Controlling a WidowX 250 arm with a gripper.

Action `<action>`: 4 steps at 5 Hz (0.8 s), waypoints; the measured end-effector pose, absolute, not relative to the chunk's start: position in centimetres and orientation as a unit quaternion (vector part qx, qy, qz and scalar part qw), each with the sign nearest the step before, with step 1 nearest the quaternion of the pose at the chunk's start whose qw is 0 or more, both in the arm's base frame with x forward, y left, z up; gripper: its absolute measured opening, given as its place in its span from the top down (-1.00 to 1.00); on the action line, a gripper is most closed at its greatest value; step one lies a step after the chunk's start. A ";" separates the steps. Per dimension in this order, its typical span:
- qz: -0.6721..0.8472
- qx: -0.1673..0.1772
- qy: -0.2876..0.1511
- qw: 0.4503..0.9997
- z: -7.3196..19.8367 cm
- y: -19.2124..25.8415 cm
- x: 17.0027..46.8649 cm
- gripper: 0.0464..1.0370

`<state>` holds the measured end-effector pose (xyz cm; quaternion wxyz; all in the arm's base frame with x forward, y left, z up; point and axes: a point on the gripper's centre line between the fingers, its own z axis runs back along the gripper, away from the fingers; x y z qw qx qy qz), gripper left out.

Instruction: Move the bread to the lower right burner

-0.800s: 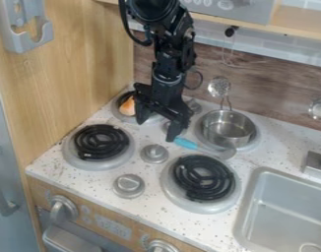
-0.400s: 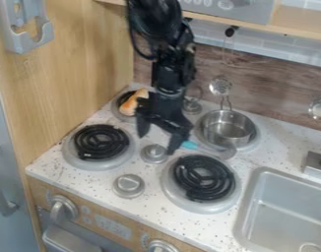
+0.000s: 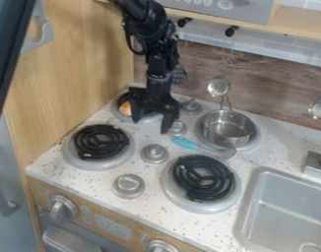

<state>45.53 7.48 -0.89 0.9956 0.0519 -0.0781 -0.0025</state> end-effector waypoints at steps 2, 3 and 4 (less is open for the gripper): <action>0.043 0.031 -0.164 0.985 -3.1 11.8 45.6 -0.93; 0.084 0.035 -0.208 0.974 -2.4 14.1 46.5 -0.93; 0.100 0.031 -0.243 0.964 -1.4 14.9 48.3 -0.93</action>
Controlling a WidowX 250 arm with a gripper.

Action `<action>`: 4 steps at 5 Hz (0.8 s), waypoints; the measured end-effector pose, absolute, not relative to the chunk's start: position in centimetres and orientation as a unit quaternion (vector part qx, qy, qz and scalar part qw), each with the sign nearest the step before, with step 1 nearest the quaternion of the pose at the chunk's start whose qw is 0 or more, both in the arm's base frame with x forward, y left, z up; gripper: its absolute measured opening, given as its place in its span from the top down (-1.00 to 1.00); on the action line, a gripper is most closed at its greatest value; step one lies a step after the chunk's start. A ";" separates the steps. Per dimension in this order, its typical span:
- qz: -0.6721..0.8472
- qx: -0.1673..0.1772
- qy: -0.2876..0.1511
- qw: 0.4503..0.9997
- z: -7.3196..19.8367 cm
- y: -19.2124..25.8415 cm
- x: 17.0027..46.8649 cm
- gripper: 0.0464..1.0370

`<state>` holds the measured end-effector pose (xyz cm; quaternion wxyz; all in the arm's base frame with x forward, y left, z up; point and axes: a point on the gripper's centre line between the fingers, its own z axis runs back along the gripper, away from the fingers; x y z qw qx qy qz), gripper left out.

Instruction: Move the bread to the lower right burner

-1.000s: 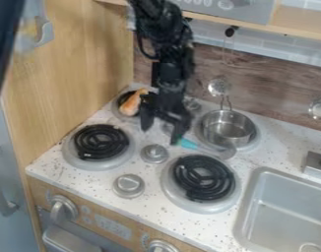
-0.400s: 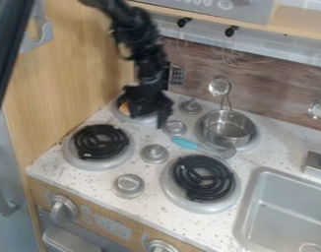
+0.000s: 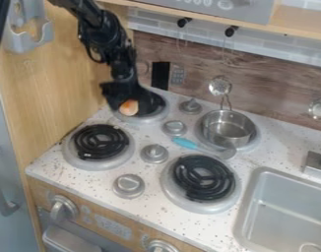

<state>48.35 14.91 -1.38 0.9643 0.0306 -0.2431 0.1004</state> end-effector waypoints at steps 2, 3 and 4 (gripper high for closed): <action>0.102 0.045 -0.247 0.963 -1.7 16.7 49.9 -0.93; 0.101 0.057 -0.247 0.962 -2.3 17.3 50.6 -0.93; 0.109 0.059 -0.247 0.961 -3.1 17.5 50.9 -0.93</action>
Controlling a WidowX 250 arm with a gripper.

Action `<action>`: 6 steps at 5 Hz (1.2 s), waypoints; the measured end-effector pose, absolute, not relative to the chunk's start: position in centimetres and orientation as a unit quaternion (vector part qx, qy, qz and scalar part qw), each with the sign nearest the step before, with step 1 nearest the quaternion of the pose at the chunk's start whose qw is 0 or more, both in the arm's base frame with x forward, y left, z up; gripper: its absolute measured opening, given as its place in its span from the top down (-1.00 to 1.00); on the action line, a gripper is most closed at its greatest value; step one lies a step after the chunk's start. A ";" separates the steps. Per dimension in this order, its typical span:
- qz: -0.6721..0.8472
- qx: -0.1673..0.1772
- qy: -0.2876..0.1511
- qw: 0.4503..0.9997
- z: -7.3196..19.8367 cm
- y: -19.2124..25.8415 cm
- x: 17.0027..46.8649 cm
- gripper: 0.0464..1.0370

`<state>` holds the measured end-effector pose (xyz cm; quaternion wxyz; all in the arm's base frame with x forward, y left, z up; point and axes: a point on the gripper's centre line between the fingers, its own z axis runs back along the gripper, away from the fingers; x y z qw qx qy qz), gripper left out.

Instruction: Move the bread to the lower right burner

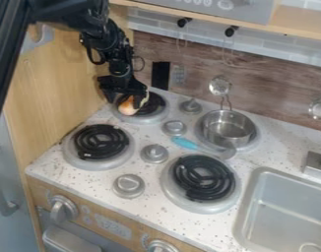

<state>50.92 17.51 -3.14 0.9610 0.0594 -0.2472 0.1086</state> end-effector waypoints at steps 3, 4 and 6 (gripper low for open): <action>0.099 0.035 -0.257 0.961 -4.3 16.2 51.4 -0.14; 0.084 0.020 -0.253 0.964 -4.2 15.2 50.6 -0.13; 0.046 -0.017 -0.245 0.968 -0.8 12.2 46.4 -0.13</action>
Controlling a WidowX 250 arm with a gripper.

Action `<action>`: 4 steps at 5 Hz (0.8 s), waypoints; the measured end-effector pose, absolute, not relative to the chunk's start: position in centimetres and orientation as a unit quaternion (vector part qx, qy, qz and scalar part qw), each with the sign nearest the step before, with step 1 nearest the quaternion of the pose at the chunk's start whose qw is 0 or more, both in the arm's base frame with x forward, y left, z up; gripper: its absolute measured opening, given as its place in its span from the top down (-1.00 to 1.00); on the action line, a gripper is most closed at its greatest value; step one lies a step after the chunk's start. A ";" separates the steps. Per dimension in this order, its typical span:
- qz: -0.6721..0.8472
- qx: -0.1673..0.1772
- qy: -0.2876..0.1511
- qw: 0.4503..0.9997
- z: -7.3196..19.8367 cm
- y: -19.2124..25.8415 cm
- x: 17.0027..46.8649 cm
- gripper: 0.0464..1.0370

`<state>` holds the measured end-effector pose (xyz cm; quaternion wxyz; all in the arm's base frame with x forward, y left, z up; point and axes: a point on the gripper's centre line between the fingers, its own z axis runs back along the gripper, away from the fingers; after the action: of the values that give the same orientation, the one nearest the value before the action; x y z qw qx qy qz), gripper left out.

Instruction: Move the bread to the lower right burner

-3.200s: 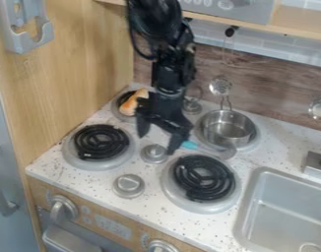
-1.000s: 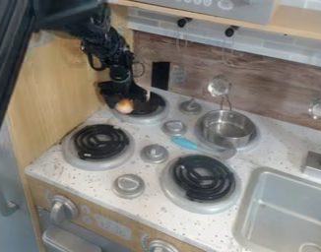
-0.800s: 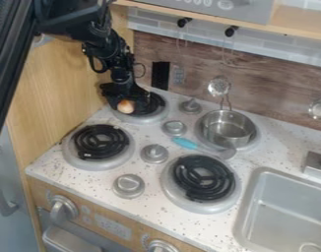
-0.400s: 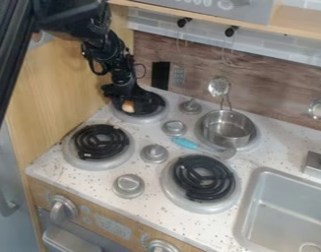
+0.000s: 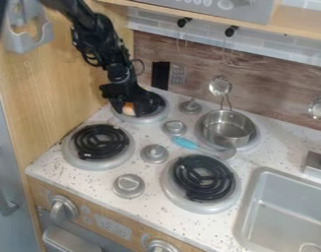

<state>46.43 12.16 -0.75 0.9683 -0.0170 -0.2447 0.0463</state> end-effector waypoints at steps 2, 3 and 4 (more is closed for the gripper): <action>-0.008 -0.031 -0.247 0.968 2.5 10.0 43.5 -0.13; -0.047 -0.036 -0.220 0.974 2.3 8.0 42.5 -0.13; -0.097 -0.037 -0.178 0.979 0.4 4.7 40.8 -0.13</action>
<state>40.81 4.72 0.39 0.9785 -0.0371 -0.1778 -0.0975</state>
